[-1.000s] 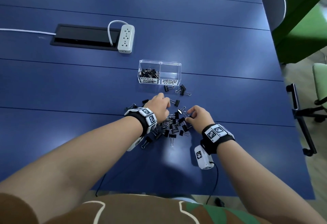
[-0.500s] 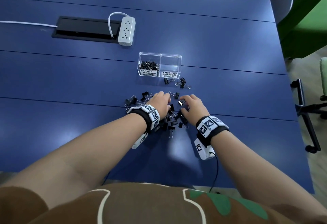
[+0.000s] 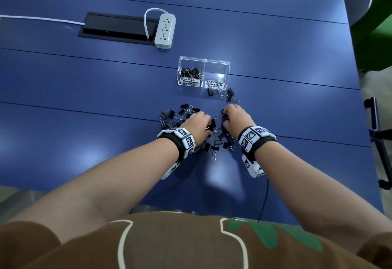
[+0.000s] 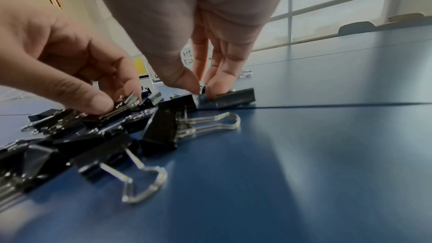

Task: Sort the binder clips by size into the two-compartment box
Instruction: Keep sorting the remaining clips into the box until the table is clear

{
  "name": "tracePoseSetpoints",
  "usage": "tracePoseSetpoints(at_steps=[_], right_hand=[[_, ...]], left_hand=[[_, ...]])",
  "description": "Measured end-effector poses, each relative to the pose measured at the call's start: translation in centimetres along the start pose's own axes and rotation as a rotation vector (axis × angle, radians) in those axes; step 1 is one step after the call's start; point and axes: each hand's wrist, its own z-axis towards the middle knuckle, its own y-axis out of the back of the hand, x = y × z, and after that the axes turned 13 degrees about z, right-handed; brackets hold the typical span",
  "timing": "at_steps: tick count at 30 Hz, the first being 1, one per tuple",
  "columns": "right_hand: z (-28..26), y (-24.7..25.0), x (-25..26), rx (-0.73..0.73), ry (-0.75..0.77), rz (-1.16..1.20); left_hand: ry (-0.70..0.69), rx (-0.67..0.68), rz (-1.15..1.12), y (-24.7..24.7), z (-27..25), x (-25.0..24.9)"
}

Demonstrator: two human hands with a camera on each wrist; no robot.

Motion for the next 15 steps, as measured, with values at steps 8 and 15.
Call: tracePoseSetpoints(at_steps=[8,15], right_hand=[[-1.1,0.2,-1.2,-0.099,0.016,0.219],[-2.9,1.9,-2.7,-0.234,-0.140,0.654]], left_hand=[[0.082,-0.055,-0.220,0.9,-0.1,1.7],[0.292,-0.115,-0.502,1.8,0.0,2.3]])
